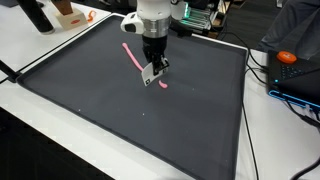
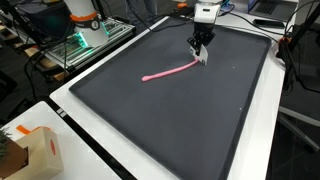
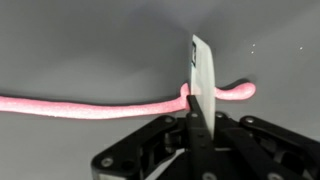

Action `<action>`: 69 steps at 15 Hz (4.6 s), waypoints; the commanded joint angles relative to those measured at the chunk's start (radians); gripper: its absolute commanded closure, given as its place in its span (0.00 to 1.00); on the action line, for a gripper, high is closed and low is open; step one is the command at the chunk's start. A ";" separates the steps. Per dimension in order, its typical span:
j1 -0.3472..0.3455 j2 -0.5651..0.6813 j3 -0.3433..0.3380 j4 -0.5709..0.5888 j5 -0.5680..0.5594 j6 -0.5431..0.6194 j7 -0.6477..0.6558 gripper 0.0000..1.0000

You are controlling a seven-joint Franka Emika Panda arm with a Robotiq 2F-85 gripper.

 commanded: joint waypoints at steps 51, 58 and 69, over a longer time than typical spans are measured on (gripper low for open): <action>0.188 0.213 0.060 0.624 -0.388 -0.545 -0.173 0.99; 0.201 0.282 0.051 0.694 -0.380 -0.612 -0.218 0.99; 0.203 0.338 0.049 0.785 -0.364 -0.747 -0.251 0.99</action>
